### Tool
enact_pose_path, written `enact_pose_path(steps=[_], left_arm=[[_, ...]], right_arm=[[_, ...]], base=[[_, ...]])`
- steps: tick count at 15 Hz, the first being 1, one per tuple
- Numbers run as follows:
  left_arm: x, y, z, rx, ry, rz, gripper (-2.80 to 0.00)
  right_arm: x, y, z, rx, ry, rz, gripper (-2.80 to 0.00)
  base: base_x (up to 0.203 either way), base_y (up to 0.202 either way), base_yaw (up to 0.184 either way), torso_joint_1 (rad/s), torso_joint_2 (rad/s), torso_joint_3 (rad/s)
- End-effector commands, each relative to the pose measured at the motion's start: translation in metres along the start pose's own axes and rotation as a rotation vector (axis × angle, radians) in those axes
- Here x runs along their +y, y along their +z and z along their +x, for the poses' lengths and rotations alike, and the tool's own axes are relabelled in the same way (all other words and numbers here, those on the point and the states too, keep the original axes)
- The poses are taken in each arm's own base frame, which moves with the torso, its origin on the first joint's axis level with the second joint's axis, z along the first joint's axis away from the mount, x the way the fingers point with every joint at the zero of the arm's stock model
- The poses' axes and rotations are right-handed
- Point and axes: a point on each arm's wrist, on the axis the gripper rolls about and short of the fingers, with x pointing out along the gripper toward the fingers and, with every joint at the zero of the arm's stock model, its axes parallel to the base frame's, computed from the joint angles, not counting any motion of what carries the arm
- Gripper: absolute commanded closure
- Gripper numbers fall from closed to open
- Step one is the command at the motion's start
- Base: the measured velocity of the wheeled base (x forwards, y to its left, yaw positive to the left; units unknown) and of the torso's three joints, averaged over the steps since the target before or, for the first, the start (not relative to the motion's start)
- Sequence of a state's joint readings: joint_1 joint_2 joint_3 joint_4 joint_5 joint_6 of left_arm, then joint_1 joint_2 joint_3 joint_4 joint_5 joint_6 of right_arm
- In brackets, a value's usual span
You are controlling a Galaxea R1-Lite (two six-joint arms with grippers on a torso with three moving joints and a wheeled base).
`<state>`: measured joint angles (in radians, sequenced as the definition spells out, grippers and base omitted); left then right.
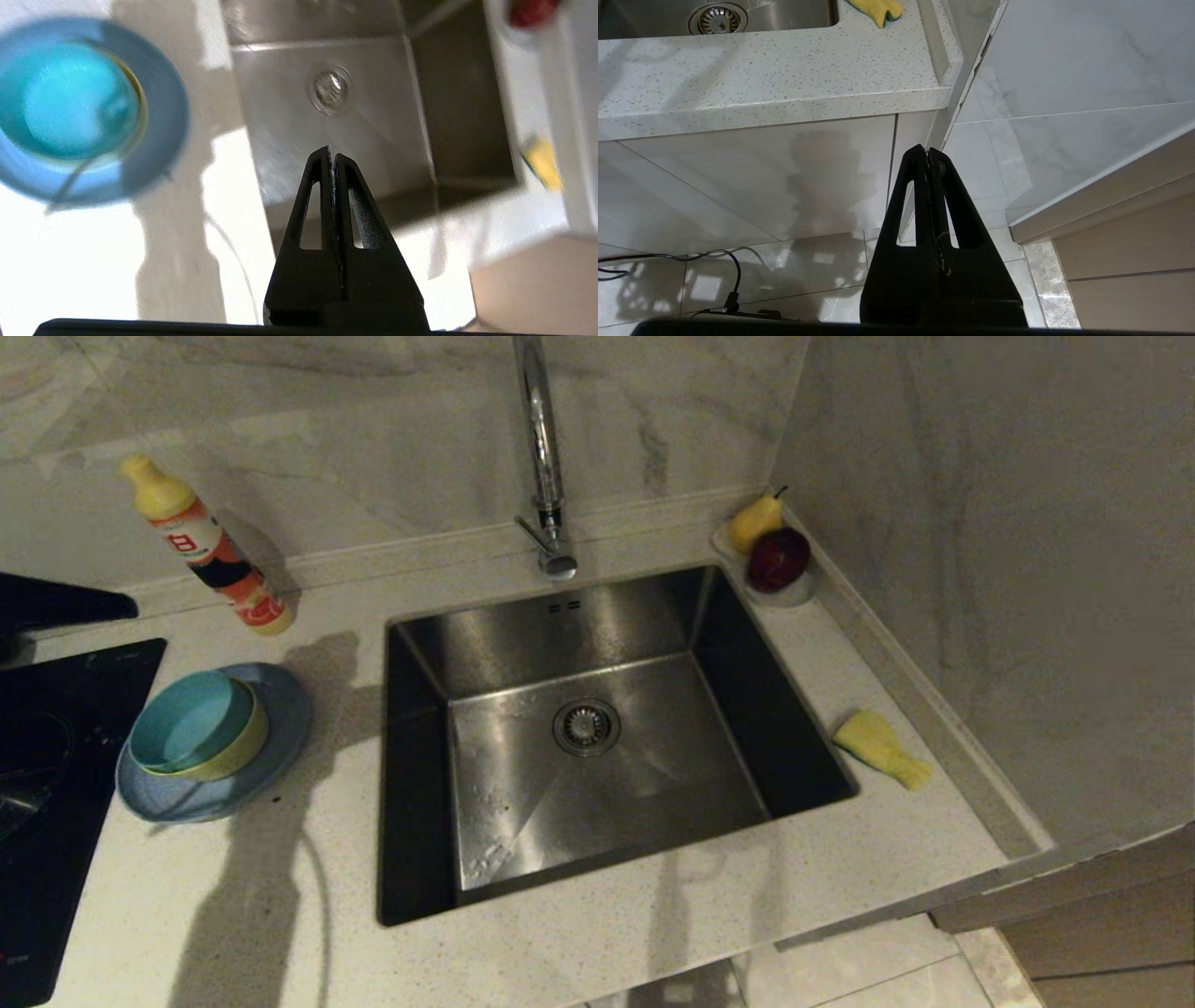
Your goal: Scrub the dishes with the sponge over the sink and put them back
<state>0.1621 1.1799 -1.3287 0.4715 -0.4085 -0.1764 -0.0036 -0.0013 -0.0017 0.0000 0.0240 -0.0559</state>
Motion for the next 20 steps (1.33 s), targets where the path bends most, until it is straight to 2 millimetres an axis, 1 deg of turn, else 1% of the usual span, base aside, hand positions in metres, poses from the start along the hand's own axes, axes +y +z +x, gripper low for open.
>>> enact_pose_path(steps=[1,3,5,6,10,12,14,15,17,18,20], left_arm=[[-0.016,-0.039,-0.05,-0.053,-0.036,0.034,0.0],[-0.016,-0.076,-0.064,-0.049,-0.052,0.045,0.0],[-0.016,-0.106,-0.079,-0.095,-0.041,0.087,0.0],[-0.015,-0.122,-0.085,-0.12,-0.002,0.104,0.0],[-0.011,-0.174,-0.108,-0.215,0.15,0.174,0.0],[0.002,-0.211,-0.102,-0.189,0.26,0.189,0.0],[0.015,-0.238,-0.085,-0.136,0.305,0.189,0.0],[0.021,-0.248,-0.076,-0.135,0.313,0.193,0.0],[0.027,-0.259,-0.066,-0.193,0.29,0.213,0.0],[0.03,-0.264,-0.065,-0.194,0.265,0.227,0.0],[0.036,-0.282,-0.066,-0.227,0.299,0.247,0.0]], right_arm=[[0.0,0.0,0.0,0.001,0.001,-0.001,0.0],[0.0,0.0,0.0,0.001,0.001,-0.001,0.0],[0.0,0.0,0.0,0.001,0.001,-0.001,0.0],[0.0,0.0,0.0,0.001,0.0,-0.001,0.0],[0.0,0.0,0.0,0.0,0.001,-0.001,0.0],[0.0,0.0,0.0,0.001,0.001,-0.001,0.0],[0.0,0.0,0.0,0.001,0.001,-0.001,0.0],[0.0,0.0,0.0,0.001,0.001,-0.001,0.0],[0.0,0.0,0.0,0.001,0.001,-0.001,0.0],[0.0,0.0,0.0,0.001,0.001,-0.002,0.0],[0.0,0.0,0.0,0.0,0.001,-0.001,0.0]], base=[[0.0,0.0,0.0,0.0,0.0,0.0],[0.0,0.0,0.0,0.0,0.0,0.0],[0.0,0.0,0.0,0.0,0.0,0.0],[0.0,0.0,0.0,0.0,0.0,0.0],[0.0,0.0,0.0,0.0,0.0,0.0],[0.0,0.0,0.0,0.0,0.0,0.0],[0.0,0.0,0.0,0.0,0.0,0.0],[0.0,0.0,0.0,0.0,0.0,0.0],[0.0,0.0,0.0,0.0,0.0,0.0],[0.0,0.0,0.0,0.0,0.0,0.0],[0.0,0.0,0.0,0.0,0.0,0.0]])
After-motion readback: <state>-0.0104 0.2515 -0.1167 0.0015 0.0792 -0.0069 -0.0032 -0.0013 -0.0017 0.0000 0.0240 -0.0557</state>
